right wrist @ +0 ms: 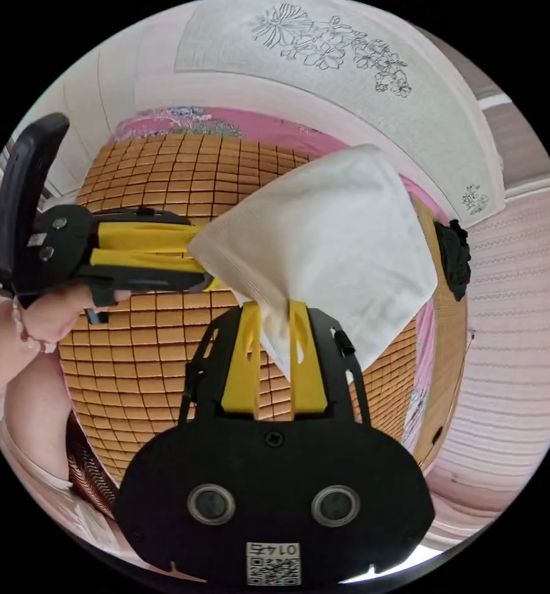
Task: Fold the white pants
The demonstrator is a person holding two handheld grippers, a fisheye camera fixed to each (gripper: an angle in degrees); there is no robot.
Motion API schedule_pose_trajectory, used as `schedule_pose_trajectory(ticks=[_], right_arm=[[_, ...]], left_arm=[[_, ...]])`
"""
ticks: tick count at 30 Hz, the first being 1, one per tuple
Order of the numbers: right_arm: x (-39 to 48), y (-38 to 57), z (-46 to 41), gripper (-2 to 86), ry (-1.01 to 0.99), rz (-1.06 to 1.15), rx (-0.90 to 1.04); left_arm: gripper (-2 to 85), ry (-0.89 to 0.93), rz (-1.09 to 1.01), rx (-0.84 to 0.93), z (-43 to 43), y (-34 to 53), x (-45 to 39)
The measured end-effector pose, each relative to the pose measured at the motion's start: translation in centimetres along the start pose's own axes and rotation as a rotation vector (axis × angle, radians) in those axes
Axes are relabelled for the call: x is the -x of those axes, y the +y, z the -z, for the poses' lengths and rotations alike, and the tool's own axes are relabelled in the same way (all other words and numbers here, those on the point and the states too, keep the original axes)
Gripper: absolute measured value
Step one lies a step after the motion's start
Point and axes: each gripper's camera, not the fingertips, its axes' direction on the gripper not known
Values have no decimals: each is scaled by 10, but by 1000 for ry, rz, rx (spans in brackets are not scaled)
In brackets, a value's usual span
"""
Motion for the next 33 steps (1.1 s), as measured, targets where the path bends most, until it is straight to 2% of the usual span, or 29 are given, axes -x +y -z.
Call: schedule_pose_trajectory(ticks=[2,5,8,10,14,17,20,23,25,27,29,31,33], right_arm=[[-6,-3,12,35,-45,-46,-21],[0,3,58,20,12,-29,-119],[-3,23,133,13,27,-44,-283],[-21,56,203,11,-27,-152,-463],[-36,151,285,10,-127,-307,-732],[-14,254,302,11,-83,-419,-844],[27,358,273,12,-140,-530,-787],[90,446,202,14,-232,-646,-543],[147,497,131,11,-307,-721,-235],[186,525,101,9,-320,-767,-111],[212,540,96,12,-323,-774,-93],[225,541,103,30,-304,-753,-115],[224,527,111,58,-255,-708,-167]], left_arm=[[61,39,56,25,2,-10,13],[48,70,67,-19,27,-18,21],[44,83,16,-147,82,-33,9],[43,117,-32,-233,122,-50,-4],[42,180,-289,-412,229,-102,-76],[44,201,-499,-429,280,-109,-147],[50,278,-706,-335,285,-71,-220],[60,391,-754,-143,247,8,-267],[64,454,-764,-16,211,67,-281],[54,502,-715,287,150,146,-290],[42,441,-720,447,130,196,-294],[44,442,-720,482,137,223,-289],[46,440,-619,472,158,229,-266]])
